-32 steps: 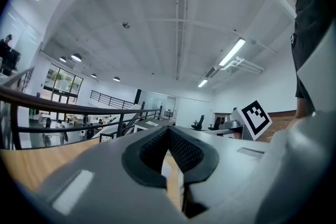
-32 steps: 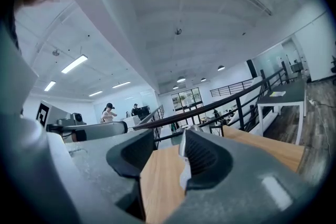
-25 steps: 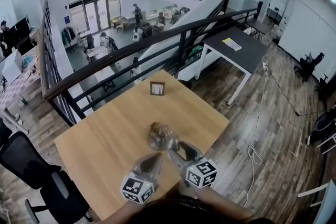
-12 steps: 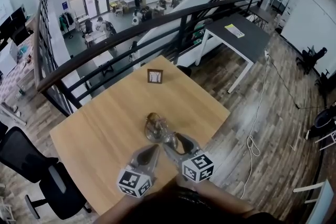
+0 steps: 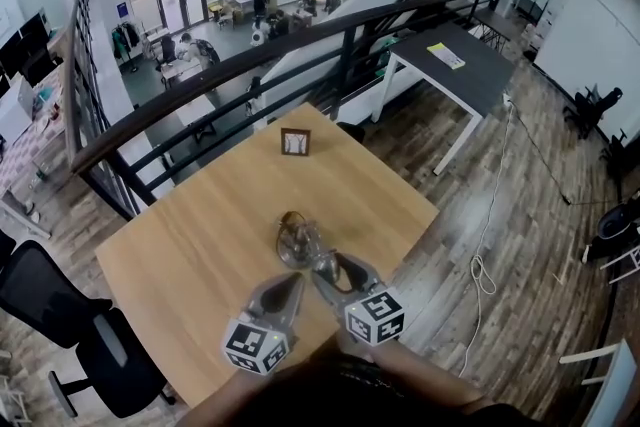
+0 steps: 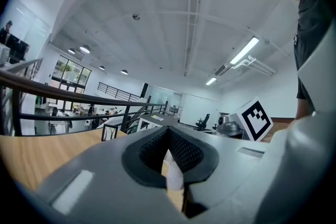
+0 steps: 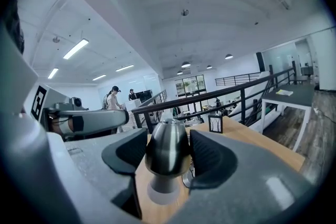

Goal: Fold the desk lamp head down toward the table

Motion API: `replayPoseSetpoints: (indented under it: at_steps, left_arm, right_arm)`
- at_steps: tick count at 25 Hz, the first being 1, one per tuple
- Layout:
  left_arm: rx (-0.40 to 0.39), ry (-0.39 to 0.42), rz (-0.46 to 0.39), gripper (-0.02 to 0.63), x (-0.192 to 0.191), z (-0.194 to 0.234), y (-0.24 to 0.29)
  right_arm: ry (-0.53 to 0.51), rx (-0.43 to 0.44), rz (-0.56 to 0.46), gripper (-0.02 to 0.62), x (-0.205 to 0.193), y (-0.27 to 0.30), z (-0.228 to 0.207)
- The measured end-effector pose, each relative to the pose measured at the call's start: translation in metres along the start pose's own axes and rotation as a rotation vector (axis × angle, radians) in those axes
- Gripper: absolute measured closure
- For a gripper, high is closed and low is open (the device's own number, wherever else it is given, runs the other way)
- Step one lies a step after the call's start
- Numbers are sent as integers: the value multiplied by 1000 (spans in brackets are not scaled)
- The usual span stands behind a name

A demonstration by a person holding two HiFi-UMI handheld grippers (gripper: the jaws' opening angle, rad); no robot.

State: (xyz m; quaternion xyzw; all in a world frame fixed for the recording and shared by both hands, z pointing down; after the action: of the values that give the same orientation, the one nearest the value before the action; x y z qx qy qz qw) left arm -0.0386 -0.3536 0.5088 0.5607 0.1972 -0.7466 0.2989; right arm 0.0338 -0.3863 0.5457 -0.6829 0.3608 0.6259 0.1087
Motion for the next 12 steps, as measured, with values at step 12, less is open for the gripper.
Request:
replayPoseSetpoints:
  at_steps: [12]
  left_arm:
    - [5,13,-1,604,-1,-9,-26]
  right_arm:
    - [-64,-43,115,350,-73,-3,5]
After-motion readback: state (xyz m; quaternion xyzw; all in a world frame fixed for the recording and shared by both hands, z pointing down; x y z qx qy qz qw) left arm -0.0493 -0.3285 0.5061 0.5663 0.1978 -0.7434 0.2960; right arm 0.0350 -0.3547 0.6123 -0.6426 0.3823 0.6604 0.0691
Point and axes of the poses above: the fingertips, and each gripper's own axes: y forward along the fingers, z to its left, x out of its top, the point moved 2 cm from there along -y, backward along the fingers, and after that the axes turned 1 degree about -x, right-handed, at the moved point
